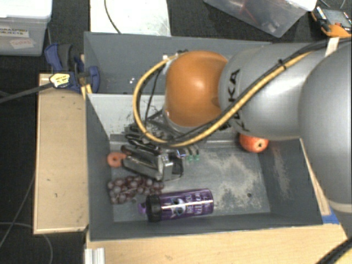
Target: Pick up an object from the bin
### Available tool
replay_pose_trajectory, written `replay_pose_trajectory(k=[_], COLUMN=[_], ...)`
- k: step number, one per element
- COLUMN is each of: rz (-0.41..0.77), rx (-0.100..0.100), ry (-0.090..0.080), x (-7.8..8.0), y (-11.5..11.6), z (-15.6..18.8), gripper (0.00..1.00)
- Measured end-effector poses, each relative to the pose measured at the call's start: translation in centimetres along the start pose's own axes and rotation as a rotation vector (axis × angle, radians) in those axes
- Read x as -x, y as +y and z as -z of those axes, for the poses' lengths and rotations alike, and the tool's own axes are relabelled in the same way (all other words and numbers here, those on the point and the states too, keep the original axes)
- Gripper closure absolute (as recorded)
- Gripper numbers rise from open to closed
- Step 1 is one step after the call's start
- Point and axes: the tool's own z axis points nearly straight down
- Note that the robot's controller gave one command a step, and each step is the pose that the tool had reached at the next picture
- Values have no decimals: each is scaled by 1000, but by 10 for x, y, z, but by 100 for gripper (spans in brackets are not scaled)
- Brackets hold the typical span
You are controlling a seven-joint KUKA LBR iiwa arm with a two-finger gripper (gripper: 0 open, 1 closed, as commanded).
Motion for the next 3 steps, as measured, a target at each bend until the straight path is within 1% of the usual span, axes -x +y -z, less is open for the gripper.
replay_pose_trajectory(k=[1,2,3], rz=[-332,-33,19], rx=[3,2,1], ry=[-2,-12,-15], x=[4,-2,0], y=[21,1,-1], z=[-87,-58,-47], gripper=[0,0,0])
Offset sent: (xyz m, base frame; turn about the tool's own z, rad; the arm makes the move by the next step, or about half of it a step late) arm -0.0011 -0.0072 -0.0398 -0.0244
